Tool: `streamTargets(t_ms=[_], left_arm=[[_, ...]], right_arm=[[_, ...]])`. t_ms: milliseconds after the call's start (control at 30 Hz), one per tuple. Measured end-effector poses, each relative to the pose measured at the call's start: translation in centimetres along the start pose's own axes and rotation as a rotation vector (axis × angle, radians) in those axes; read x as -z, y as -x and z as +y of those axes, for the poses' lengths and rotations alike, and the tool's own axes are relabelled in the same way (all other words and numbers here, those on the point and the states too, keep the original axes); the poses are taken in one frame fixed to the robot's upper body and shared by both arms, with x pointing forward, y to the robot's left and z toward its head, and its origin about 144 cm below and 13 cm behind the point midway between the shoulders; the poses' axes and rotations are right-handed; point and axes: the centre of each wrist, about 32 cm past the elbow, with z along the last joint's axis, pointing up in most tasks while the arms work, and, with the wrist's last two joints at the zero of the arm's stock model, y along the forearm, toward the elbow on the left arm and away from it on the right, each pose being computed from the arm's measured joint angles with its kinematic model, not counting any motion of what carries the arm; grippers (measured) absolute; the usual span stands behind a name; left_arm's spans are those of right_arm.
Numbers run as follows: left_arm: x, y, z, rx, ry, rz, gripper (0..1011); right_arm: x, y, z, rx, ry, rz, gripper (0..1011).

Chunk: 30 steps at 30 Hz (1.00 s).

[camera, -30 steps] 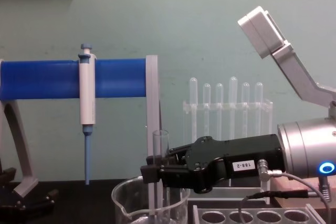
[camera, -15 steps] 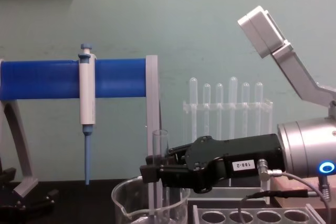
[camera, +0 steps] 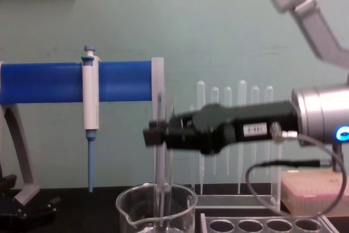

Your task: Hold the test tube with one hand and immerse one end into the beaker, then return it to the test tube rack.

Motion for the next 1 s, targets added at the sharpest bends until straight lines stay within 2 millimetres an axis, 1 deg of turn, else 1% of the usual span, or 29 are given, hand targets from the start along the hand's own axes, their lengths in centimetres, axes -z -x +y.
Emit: streamTargets(t_ms=[133, 233, 333, 467, 600, 767, 800, 1000], left_arm=[[0.0, 0.0, 0.0, 0.0, 0.0, 0.0, 1000], [0.0, 0.0, 0.0, 0.0, 0.0, 0.0, 1000], [0.0, 0.0, 0.0, 0.0, 0.0, 0.0, 1000], [0.0, 0.0, 0.0, 0.0, 0.0, 0.0, 1000], [0.0, 0.0, 0.0, 0.0, 0.0, 0.0, 1000], [0.0, 0.0, 0.0, 0.0, 0.0, 0.0, 1000], [0.0, 0.0, 0.0, 0.0, 0.0, 0.0, 1000], [0.0, 0.0, 0.0, 0.0, 0.0, 0.0, 1000]], right_arm=[[-1.2, -0.3, -0.5, 0.001, -0.03, -0.001, 239], [-2.4, -0.6, -1.2, 0.007, -0.052, -0.004, 238], [-3.1, -0.8, -1.8, 0.014, -0.06, -0.005, 239], [-4.3, -1.1, -3.0, 0.022, -0.061, -0.006, 239], [-5.7, -1.0, -4.6, 0.032, -0.062, -0.027, 239], [-6.2, -0.4, -6.5, 0.054, -0.061, -0.041, 239], [-6.3, -0.2, -7.1, 0.059, -0.059, -0.043, 239], [-5.6, 0.7, -9.3, 0.079, -0.04, -0.041, 239]])
